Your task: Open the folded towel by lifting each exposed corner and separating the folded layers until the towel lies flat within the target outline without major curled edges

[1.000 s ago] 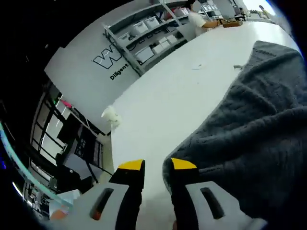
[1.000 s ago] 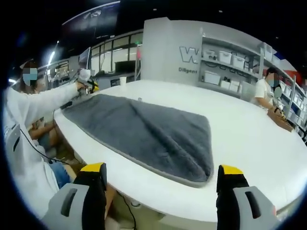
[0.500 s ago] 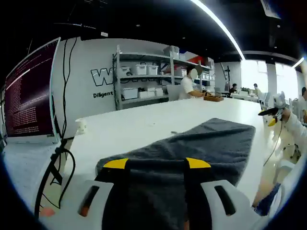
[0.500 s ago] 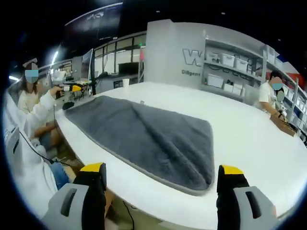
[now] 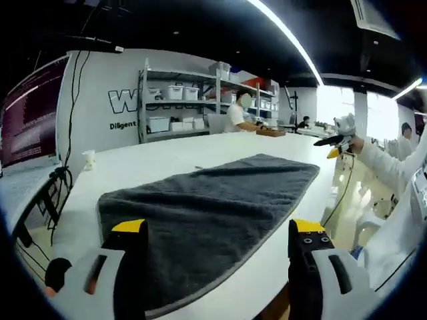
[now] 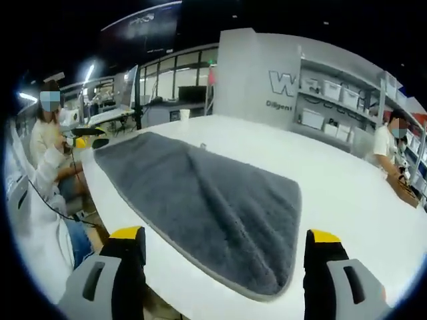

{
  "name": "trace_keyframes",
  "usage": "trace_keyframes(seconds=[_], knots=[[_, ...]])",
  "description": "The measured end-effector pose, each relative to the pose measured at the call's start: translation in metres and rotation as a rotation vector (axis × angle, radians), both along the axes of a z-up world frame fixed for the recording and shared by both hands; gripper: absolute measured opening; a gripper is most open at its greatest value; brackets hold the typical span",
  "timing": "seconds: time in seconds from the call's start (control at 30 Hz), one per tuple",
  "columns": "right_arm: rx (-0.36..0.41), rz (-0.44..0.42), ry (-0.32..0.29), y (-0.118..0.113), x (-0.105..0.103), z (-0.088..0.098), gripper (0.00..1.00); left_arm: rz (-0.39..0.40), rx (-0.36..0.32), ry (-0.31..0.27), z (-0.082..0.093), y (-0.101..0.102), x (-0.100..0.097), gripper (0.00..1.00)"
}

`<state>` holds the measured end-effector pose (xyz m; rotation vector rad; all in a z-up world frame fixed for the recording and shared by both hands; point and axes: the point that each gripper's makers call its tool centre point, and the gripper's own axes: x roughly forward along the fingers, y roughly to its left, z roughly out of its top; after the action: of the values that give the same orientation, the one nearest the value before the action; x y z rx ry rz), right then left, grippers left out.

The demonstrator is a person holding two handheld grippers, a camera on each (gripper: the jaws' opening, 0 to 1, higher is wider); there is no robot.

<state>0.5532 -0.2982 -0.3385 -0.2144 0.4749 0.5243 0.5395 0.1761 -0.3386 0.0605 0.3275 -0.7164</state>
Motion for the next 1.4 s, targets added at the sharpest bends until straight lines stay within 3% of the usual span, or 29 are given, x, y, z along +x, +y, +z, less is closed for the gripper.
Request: trace_keyframes(seconds=[0.13, 0.27, 0.5, 0.57, 0.63, 0.8, 1.03, 1.1, 1.17, 1.27, 1.4], knots=[[-0.014, 0.05, 0.033, 0.005, 0.023, -0.003, 0.99, -0.006, -0.002, 0.012, -0.006, -0.005, -0.006, 0.94], [-0.027, 0.084, 0.055, 0.011, 0.05, -0.004, 0.99, 0.038, -0.001, 0.033, -0.01, 0.002, -0.009, 0.98], [0.023, 0.074, 0.095, 0.009, 0.124, -0.013, 0.99, 0.132, 0.03, 0.038, -0.016, 0.021, -0.014, 0.99], [0.026, 0.038, 0.107, 0.0, 0.156, -0.026, 0.99, 0.176, 0.064, 0.033, -0.02, 0.028, -0.014, 0.99], [0.014, 0.005, 0.128, -0.009, 0.174, -0.037, 0.98, 0.184, 0.08, 0.035, -0.022, 0.031, -0.014, 0.99], [0.051, -0.087, 0.162, -0.025, 0.215, -0.063, 0.85, 0.193, 0.048, 0.044, -0.02, 0.034, -0.013, 0.99], [0.165, -0.259, 0.047, -0.061, 0.26, -0.062, 0.48, 0.198, 0.044, 0.038, -0.017, 0.032, -0.003, 0.99], [0.141, -0.266, 0.028, -0.066, 0.264, -0.063, 0.33, 0.196, 0.04, 0.04, -0.017, 0.03, 0.002, 0.98], [0.12, -0.272, 0.014, -0.068, 0.267, -0.064, 0.27, 0.193, 0.035, 0.041, -0.017, 0.027, 0.005, 0.98], [0.062, -0.276, 0.009, -0.071, 0.269, -0.069, 0.24, 0.189, 0.025, 0.044, -0.018, 0.023, 0.01, 0.98], [-0.121, -0.272, 0.022, -0.084, 0.273, -0.083, 0.27, 0.182, 0.012, 0.053, -0.019, 0.019, 0.012, 0.97]])
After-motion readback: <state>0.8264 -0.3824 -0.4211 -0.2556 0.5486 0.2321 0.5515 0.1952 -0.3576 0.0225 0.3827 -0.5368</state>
